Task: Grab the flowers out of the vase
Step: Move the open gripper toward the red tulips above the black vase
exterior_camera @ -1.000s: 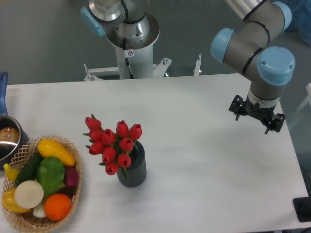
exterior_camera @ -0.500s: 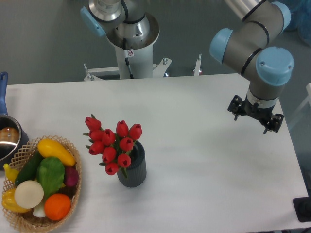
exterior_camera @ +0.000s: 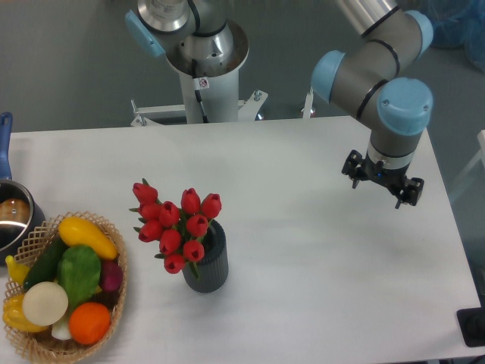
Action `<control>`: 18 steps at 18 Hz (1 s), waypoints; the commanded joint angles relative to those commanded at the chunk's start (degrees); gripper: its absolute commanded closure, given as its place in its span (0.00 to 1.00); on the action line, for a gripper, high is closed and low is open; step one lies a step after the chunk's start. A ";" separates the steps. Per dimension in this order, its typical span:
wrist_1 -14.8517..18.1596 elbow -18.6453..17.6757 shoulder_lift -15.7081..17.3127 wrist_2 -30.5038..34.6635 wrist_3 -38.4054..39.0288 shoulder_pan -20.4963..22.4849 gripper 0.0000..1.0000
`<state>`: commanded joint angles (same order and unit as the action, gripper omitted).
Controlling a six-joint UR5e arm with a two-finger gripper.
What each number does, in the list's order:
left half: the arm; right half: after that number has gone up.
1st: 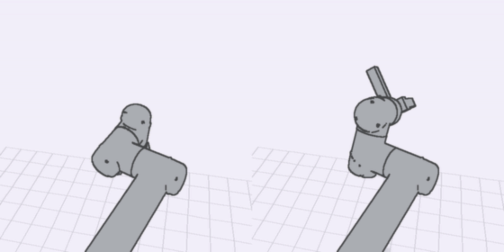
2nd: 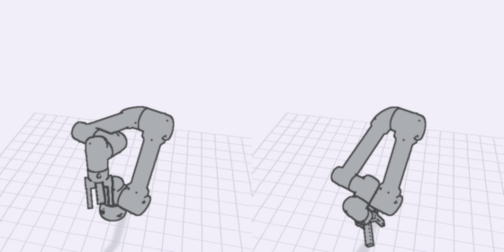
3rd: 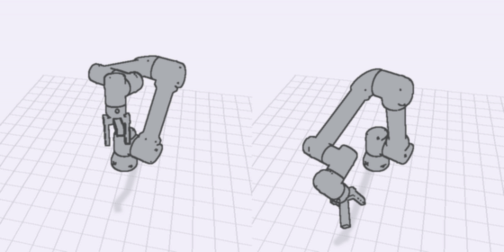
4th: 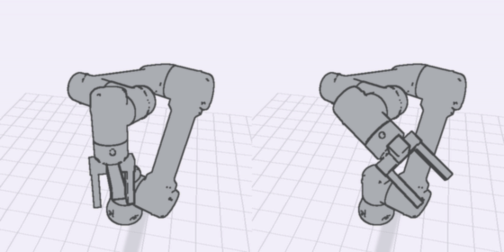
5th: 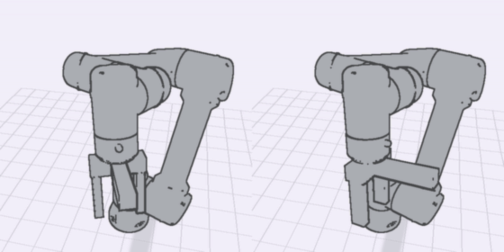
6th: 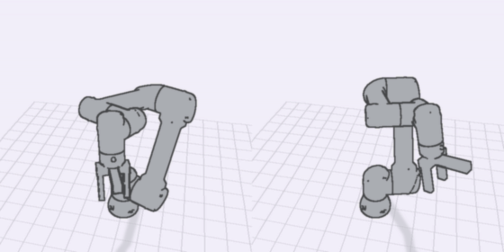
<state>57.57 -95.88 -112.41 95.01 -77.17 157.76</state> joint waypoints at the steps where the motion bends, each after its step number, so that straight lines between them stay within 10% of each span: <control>1: -0.61 -0.62 0.09 0.00 -0.17 0.00 0.00; 11: -5.27 -9.49 2.02 -4.21 0.00 -2.55 0.00; 18: -5.19 -14.68 7.11 -23.00 -0.08 -2.55 0.00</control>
<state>52.38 -110.56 -105.30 72.01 -77.25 155.21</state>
